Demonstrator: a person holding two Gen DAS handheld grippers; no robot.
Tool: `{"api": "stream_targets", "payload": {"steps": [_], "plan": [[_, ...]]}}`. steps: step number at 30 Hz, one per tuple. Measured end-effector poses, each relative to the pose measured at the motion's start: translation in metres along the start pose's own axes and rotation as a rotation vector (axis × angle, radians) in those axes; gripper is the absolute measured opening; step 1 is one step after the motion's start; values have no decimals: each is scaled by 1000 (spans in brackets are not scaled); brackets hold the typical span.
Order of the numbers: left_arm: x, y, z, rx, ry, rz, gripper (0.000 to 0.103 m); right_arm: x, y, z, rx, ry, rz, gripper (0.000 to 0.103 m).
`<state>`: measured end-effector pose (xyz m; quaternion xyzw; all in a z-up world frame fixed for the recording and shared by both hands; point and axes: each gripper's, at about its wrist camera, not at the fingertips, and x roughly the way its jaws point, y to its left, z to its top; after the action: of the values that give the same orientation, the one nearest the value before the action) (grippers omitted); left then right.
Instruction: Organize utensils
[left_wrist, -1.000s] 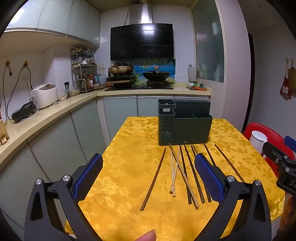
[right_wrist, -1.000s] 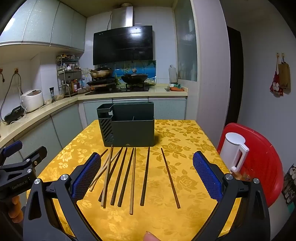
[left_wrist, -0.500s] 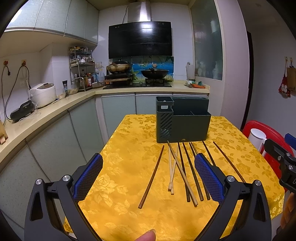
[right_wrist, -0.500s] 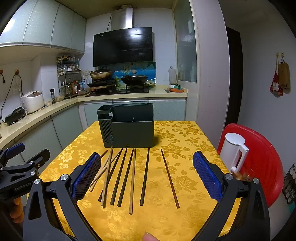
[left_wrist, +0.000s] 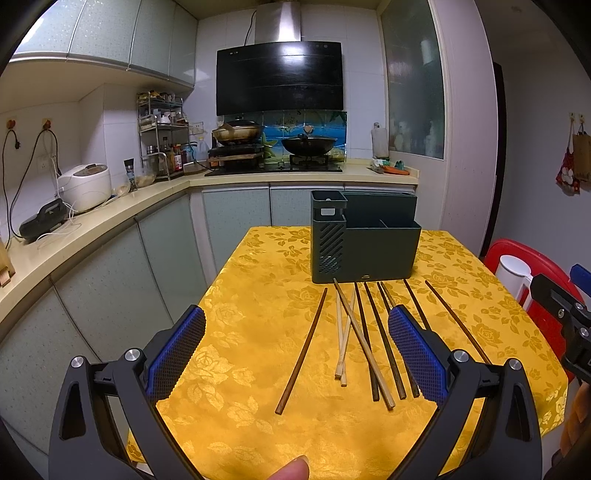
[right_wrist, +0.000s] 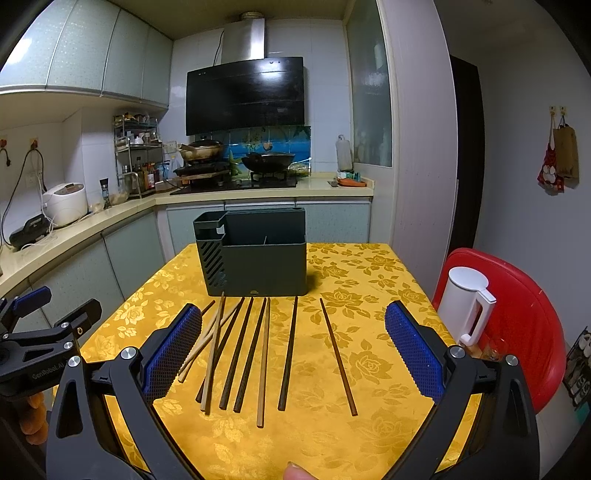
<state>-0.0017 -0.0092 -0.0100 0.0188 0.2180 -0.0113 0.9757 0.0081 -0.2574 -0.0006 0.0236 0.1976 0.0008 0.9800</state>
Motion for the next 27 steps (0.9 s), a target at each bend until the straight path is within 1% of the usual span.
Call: {"api": "stream_targets", "payload": {"steps": [5, 8, 27], "plan": [[1, -2, -2, 1, 3, -3, 96, 4, 1, -4, -3, 0, 0, 96], [0, -2, -3, 1, 6, -6, 96, -2, 1, 2, -2, 1, 1, 96], [2, -6, -5, 4, 13, -10, 96, -1, -1, 1, -3, -2, 0, 96]]}}
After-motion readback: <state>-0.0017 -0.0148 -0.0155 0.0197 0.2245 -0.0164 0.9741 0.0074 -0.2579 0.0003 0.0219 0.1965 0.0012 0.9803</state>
